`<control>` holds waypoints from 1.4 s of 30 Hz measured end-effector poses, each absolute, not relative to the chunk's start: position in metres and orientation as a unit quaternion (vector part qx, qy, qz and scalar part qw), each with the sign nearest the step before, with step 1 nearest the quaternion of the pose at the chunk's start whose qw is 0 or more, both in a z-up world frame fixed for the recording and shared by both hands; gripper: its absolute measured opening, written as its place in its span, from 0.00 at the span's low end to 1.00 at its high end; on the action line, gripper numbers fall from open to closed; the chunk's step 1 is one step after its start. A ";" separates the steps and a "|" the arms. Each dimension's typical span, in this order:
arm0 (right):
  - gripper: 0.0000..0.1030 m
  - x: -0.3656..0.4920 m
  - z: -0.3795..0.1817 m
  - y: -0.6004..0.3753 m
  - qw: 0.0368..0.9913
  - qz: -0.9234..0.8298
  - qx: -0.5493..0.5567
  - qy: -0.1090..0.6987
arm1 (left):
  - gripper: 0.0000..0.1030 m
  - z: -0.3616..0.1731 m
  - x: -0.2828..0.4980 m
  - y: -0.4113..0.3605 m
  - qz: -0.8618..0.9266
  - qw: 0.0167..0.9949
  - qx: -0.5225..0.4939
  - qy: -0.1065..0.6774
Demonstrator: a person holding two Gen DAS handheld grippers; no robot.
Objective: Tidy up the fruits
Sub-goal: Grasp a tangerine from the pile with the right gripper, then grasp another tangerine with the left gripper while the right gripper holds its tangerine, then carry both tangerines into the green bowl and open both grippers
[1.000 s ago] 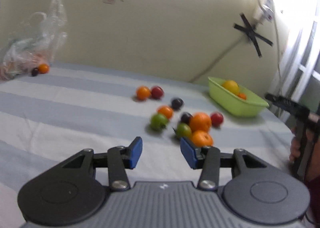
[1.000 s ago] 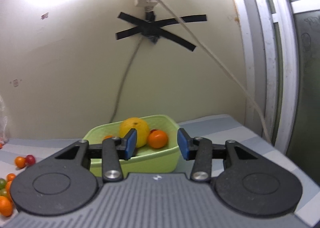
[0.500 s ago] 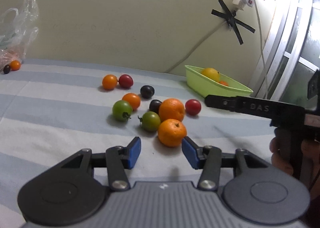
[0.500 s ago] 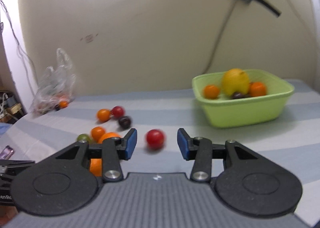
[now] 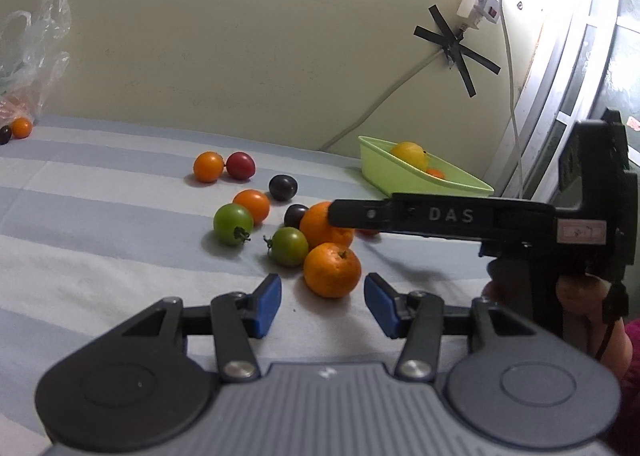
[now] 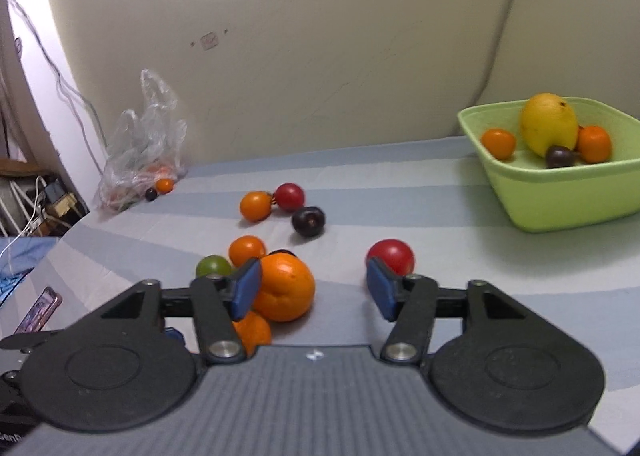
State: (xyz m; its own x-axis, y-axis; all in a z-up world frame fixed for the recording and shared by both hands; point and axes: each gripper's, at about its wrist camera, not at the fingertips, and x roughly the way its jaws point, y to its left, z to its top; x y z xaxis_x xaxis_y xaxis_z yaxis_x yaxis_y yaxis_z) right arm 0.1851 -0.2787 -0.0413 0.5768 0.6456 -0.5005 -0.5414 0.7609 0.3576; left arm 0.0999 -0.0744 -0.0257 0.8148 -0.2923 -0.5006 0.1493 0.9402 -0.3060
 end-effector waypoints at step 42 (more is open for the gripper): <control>0.41 0.173 -0.047 -0.302 0.890 0.337 0.004 0.305 | 0.34 -0.026 0.124 -0.114 -0.095 0.945 -0.059 0.306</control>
